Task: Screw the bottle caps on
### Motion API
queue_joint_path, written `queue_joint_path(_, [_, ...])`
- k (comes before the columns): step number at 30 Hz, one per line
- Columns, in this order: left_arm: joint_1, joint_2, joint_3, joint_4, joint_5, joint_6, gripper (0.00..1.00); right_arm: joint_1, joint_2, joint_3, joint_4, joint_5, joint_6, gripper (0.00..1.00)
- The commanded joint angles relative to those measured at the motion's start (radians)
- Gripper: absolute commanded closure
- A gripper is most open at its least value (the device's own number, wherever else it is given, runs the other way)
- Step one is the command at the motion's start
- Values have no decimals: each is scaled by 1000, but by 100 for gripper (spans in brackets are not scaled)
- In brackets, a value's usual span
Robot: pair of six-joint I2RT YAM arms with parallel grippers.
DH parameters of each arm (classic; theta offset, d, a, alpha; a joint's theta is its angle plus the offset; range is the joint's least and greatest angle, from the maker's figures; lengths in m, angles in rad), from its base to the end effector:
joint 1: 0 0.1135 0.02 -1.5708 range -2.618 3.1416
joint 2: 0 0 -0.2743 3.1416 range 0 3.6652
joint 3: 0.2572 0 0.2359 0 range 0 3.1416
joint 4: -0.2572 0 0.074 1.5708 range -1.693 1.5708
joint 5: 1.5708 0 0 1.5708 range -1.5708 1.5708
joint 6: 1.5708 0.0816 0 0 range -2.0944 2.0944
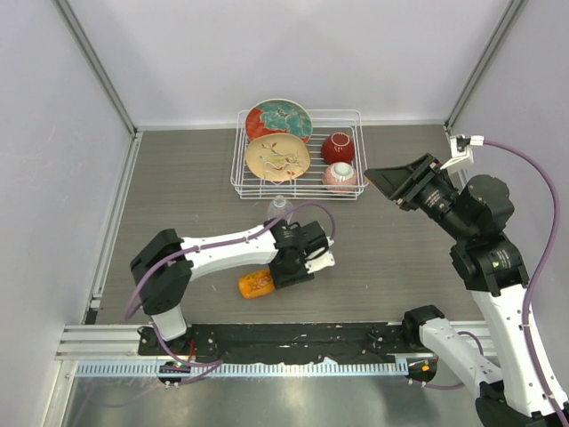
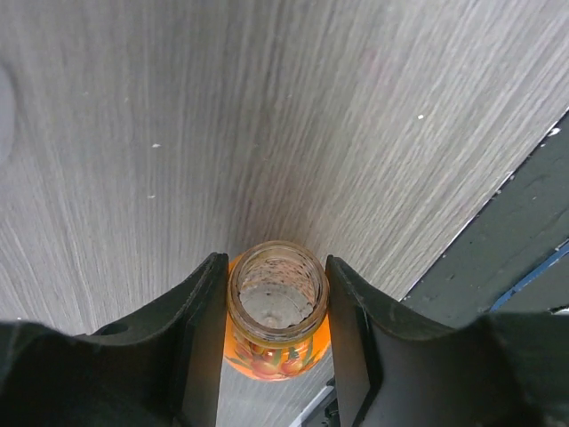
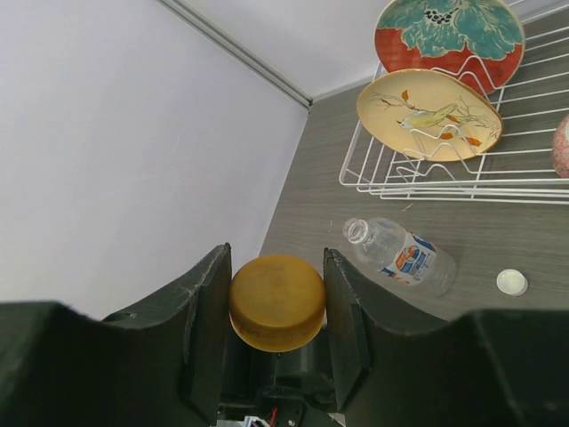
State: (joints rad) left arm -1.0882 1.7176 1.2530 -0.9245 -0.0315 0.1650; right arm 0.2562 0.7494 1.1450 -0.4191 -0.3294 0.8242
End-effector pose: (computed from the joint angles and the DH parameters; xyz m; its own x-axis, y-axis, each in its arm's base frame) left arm 0.1504 -0.2814 0.1833 -0.3052 0.9364 -0.1732 0.9457 0.3194 0.0602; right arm 0.1459 0.0655 0.4401 -0.4211 0.6077 -0.6734 -0.3586 0.5704 0.7390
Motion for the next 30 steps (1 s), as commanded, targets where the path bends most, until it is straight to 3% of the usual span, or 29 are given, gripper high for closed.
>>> queue_joint_path(1, [-51, 49, 100, -43, 4, 1, 100, 3, 8, 70, -18, 41, -49, 85])
queue_joint_path(8, [-95, 148, 180, -4, 91, 7, 100, 6, 25, 87, -61, 59, -66, 85])
queue_joint_path(12, [-99, 232, 241, -72, 107, 11, 99, 5, 30, 98, -87, 73, -83, 84])
queue_joint_path(18, [-99, 175, 131, 45, 70, -8, 96, 3, 33, 101, -101, 84, -88, 84])
queue_joint_path(21, [-99, 142, 105, 68, 53, -9, 89, 5, 38, 110, -106, 85, -88, 84])
queue_joint_path(27, [-101, 89, 72, 84, 64, -10, 62, 5, 34, 110, -116, 101, -92, 84])
queue_joint_path(29, [-101, 74, 56, 92, 73, -15, 44, 5, 36, 114, -124, 102, -97, 84])
queue_joint_path(30, [-101, 59, 42, 96, 79, -12, 20, 3, 38, 119, -129, 102, -102, 84])
